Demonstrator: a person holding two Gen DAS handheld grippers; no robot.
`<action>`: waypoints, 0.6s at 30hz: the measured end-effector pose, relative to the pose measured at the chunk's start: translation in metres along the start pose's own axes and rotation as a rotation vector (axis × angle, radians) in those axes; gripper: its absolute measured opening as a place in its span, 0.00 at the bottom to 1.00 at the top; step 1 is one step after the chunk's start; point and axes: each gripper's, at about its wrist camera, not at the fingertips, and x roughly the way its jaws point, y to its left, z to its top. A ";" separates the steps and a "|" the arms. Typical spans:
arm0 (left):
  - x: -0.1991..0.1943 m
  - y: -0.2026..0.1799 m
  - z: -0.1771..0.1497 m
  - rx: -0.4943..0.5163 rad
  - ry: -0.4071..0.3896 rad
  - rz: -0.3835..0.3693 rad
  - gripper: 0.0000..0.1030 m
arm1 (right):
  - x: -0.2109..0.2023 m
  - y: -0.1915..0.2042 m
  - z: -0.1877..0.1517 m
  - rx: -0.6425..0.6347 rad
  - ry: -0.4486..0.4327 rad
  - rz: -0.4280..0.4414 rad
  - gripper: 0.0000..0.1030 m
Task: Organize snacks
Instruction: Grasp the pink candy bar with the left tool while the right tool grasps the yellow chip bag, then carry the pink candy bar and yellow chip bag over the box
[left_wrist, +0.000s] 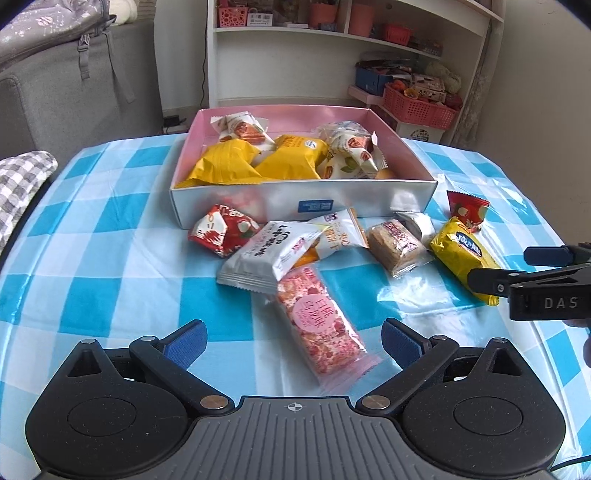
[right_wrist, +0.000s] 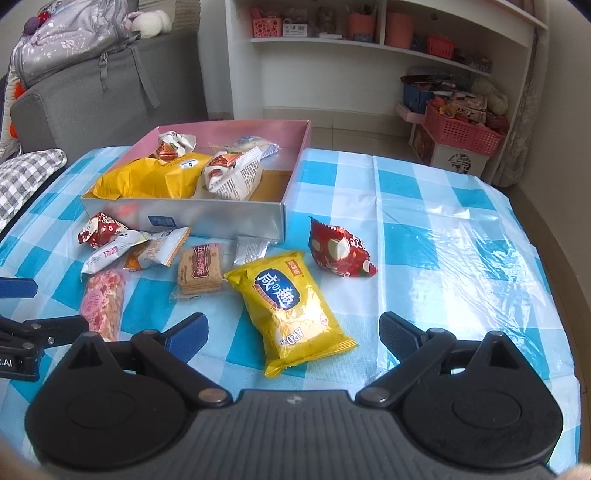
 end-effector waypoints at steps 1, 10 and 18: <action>0.003 -0.002 -0.001 -0.004 0.001 -0.004 0.98 | 0.004 -0.002 0.000 0.010 0.006 0.001 0.91; 0.018 0.000 -0.005 -0.005 0.019 -0.018 0.41 | 0.022 0.003 -0.006 0.005 0.011 0.000 0.58; 0.008 0.021 -0.005 -0.006 0.082 -0.050 0.29 | 0.006 0.022 -0.010 -0.072 0.075 0.131 0.46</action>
